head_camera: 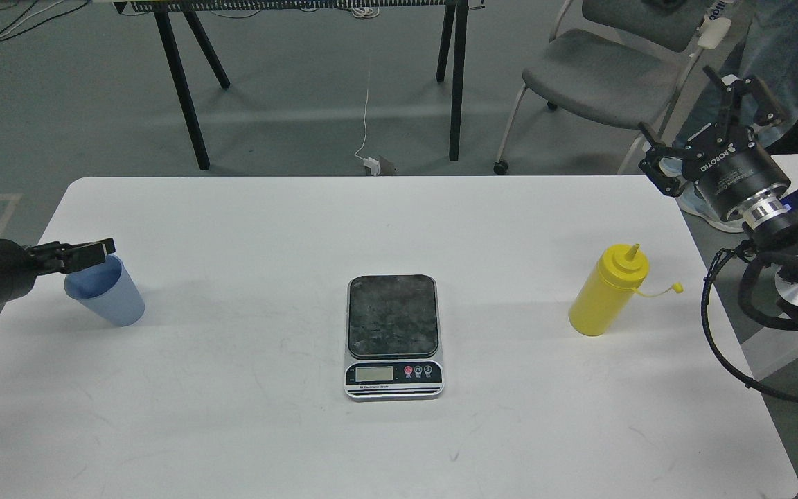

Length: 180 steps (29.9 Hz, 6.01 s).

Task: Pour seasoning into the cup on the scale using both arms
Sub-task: 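Grasp the blue cup with the left gripper, then lift the blue cup and lower it onto the scale, then release the cup and raise the left gripper away, then reach the right gripper to the yellow squeeze bottle and grasp it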

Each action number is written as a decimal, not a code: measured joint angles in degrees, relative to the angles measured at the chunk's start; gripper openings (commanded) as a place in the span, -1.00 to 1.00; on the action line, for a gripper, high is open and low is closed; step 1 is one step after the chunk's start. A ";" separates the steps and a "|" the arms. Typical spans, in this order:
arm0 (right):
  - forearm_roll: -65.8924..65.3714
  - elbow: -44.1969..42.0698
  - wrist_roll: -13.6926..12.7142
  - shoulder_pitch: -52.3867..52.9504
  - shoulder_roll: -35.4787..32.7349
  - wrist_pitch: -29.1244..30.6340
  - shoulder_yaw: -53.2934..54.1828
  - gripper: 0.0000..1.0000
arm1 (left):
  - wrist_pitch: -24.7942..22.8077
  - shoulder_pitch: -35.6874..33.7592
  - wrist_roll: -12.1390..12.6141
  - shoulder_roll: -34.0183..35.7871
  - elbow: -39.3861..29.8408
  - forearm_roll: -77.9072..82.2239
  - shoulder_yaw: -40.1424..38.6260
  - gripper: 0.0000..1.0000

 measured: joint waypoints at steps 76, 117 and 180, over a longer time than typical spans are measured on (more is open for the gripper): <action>-0.01 -0.75 0.22 -0.10 1.22 0.00 0.55 0.98 | -17.15 -25.19 0.00 -14.06 -19.07 17.66 6.43 -0.89; -0.01 -0.79 0.26 -0.21 1.41 0.00 0.61 0.98 | -19.11 -26.45 0.00 -34.74 -8.78 19.04 10.62 -0.77; 26.49 21.35 -6.16 -38.96 0.85 0.00 6.76 0.98 | -20.65 -18.25 0.00 -23.44 14.68 -77.27 -15.03 0.93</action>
